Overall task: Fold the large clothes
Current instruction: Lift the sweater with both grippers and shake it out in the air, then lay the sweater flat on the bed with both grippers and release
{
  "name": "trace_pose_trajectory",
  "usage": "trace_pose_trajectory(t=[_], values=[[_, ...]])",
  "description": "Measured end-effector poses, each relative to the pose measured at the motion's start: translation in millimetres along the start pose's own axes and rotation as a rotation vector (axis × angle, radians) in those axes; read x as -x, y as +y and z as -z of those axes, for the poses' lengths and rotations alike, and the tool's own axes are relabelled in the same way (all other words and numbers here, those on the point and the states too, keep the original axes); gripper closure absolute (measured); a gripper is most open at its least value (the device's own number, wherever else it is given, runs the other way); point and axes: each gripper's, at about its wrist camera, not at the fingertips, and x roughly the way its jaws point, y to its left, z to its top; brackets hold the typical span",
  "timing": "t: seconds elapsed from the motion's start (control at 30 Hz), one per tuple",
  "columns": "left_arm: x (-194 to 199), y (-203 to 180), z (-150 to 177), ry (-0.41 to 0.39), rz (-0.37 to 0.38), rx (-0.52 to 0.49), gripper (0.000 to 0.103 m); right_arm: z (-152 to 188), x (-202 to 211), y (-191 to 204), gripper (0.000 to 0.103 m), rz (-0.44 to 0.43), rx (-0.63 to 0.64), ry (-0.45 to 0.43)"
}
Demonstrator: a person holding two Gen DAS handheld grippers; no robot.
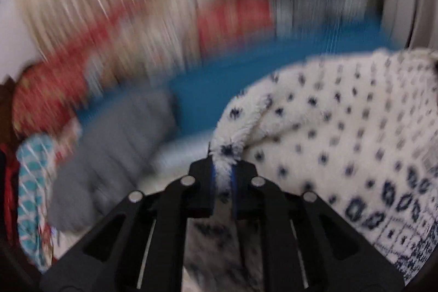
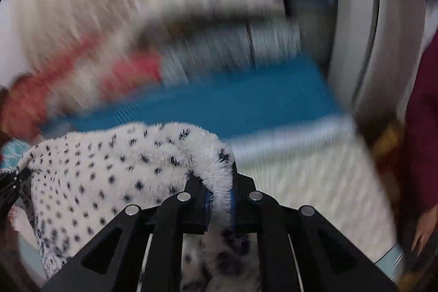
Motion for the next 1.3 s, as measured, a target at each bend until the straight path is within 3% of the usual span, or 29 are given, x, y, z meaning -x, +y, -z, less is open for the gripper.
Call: trace_pose_trajectory(t=[0.07, 0.1, 0.23, 0.3, 0.37, 0.47, 0.53, 0.57, 0.6, 0.63, 0.67, 0.7, 0.77, 0.87, 0.97, 1.1, 1.13, 1.17, 1.2, 1.23, 1.27, 1.3], values=[[-84.3, -23.5, 23.2, 0.245, -0.013, -0.001, 0.094, 29.6, -47.4, -8.1, 0.102, 0.052, -0.029, 0.088], [-95.8, -26.0, 30.0, 0.268, -0.019, 0.01, 0.094, 43.2, -61.6, -12.5, 0.102, 0.072, -0.038, 0.105], [-92.9, -29.8, 31.7, 0.187, -0.023, -0.037, 0.094, 51.4, -56.7, -18.6, 0.092, 0.006, -0.043, 0.102], [-73.6, -22.3, 31.5, 0.129, -0.008, -0.074, 0.094, 38.8, -37.4, -13.7, 0.083, -0.045, -0.033, 0.062], [-51.9, -9.1, 30.4, 0.101, 0.023, -0.082, 0.093, 23.7, -20.8, -1.1, 0.054, -0.056, -0.013, 0.012], [-20.4, 6.8, 19.9, 0.065, 0.101, -0.066, 0.091, -1.6, -7.6, 21.7, 0.04, -0.154, 0.002, -0.024], [-6.9, 13.2, 12.7, 0.056, 0.139, -0.077, 0.078, -13.8, -5.9, 40.4, 0.039, -0.175, 0.066, 0.006], [-2.4, 12.4, 10.9, 0.071, 0.183, -0.095, 0.071, -16.8, -8.0, 46.5, 0.039, -0.174, 0.092, 0.025], [0.9, 11.0, 11.0, 0.096, 0.228, -0.117, 0.055, -18.4, -9.8, 48.0, 0.039, -0.178, 0.098, 0.032], [0.2, 9.8, 11.4, 0.124, 0.268, -0.157, 0.049, -19.7, -14.9, 49.5, 0.039, -0.181, 0.107, 0.048], [-2.9, 6.9, 14.3, 0.127, 0.253, -0.222, 0.049, -20.9, -21.2, 51.0, 0.039, -0.171, 0.117, 0.064], [-5.4, 4.9, 17.0, 0.117, 0.189, -0.273, 0.049, -22.5, -31.1, 52.3, 0.039, -0.158, 0.13, 0.086], [-10.5, 5.9, 18.7, 0.14, 0.131, -0.298, 0.049, -24.4, -48.1, 58.5, 0.039, -0.143, 0.15, 0.123], [-2.4, 11.3, -2.7, 0.066, 0.207, -0.204, 0.049, -26.8, -76.9, 67.9, 0.039, -0.146, 0.153, 0.165], [-14.2, -3.3, -37.8, 0.044, 0.218, -0.178, 0.049, -33.8, -108.9, 79.6, 0.039, -0.155, 0.149, 0.216], [-64.3, -46.6, -69.7, 0.168, 0.27, -0.203, 0.05, -28.9, -139.9, 89.3, 0.039, -0.133, 0.17, 0.304], [-76.5, -58.0, -68.8, 0.209, 0.286, -0.218, 0.061, -24.4, -144.6, 90.1, 0.04, -0.141, 0.179, 0.33], [-89.5, -70.8, -65.2, 0.24, 0.286, -0.242, 0.074, -21.9, -145.4, 91.4, 0.054, -0.142, 0.192, 0.332], [-95.8, -79.2, -61.2, 0.253, 0.279, -0.261, 0.098, -20.0, -143.2, 93.5, 0.066, -0.133, 0.215, 0.319], [-98.6, -87.2, -56.9, 0.237, 0.262, -0.273, 0.099, -19.6, -138.7, 96.1, 0.087, -0.138, 0.238, 0.3], [-95.7, -90.4, -55.9, 0.197, 0.24, -0.277, 0.099, -21.6, -132.4, 98.2, 0.094, -0.156, 0.246, 0.275], [-92.2, -91.0, -57.4, 0.158, 0.224, -0.275, 0.1, -25.0, -128.0, 100.9, 0.094, -0.162, 0.254, 0.252]])
